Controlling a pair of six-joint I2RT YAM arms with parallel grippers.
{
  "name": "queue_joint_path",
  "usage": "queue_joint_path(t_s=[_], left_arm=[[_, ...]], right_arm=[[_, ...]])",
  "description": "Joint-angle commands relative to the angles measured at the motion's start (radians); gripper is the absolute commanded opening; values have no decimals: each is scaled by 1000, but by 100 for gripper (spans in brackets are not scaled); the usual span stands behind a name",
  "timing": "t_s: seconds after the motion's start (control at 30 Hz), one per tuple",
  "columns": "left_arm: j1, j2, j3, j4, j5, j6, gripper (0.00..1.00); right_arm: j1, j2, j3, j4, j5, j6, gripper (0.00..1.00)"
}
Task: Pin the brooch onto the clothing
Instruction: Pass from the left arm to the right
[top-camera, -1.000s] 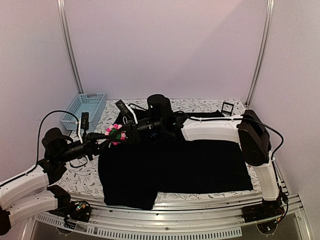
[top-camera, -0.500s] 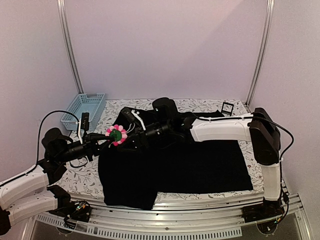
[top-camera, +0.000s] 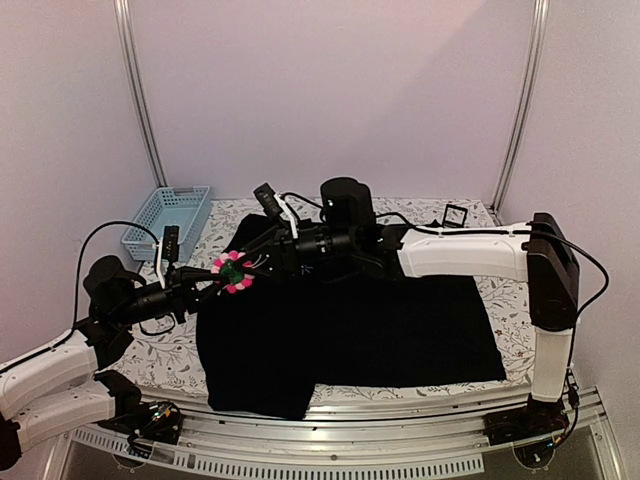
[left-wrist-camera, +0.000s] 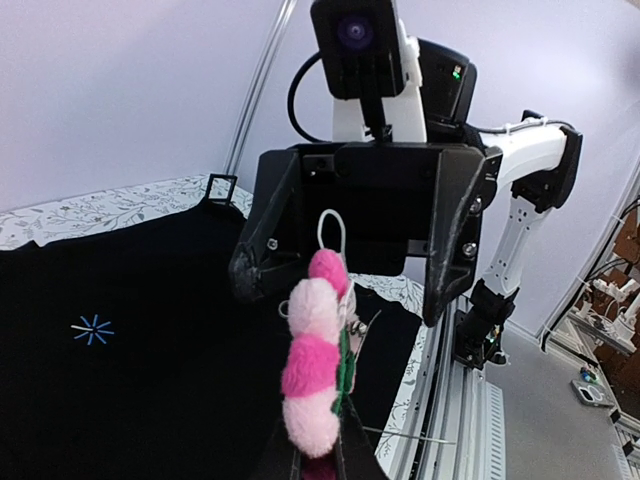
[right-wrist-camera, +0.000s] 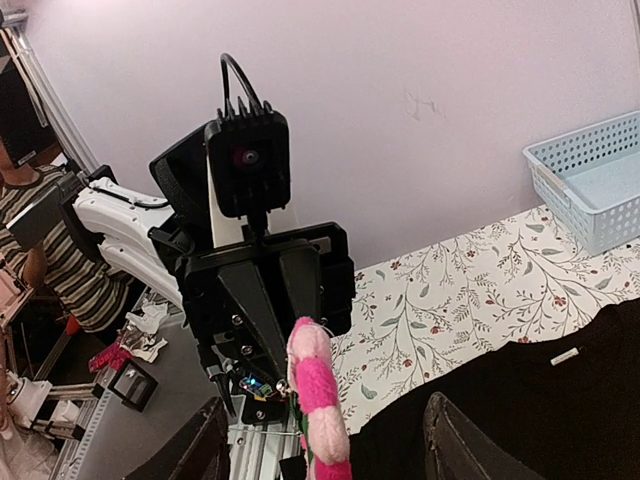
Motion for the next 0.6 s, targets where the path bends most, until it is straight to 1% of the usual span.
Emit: queue_joint_path(t_s=[0.0, 0.1, 0.13, 0.23, 0.27, 0.3, 0.33, 0.47, 0.57], left_arm=[[-12, -6, -1, 14, 6, -1, 0], [-12, -8, -3, 15, 4, -5, 0], [-12, -8, -3, 15, 2, -6, 0], [-12, -7, -4, 15, 2, -5, 0], [-13, -9, -5, 15, 4, -5, 0], [-12, -6, -5, 14, 4, -5, 0], [-14, -7, -5, 16, 4, -5, 0], [-14, -6, -5, 17, 3, -4, 0], [-13, -5, -5, 17, 3, -5, 0]], right_arm=[[5, 52, 52, 17, -28, 8, 64], [10, 68, 60, 11, -57, -9, 61], [10, 72, 61, 11, -62, -9, 57], [12, 78, 61, 15, -64, -4, 43], [11, 80, 61, 21, -66, -1, 39], [13, 81, 63, 27, -69, 2, 37], [12, 81, 63, 35, -71, 6, 36], [14, 93, 72, 43, -79, 12, 41], [15, 103, 82, 42, -81, 14, 41]])
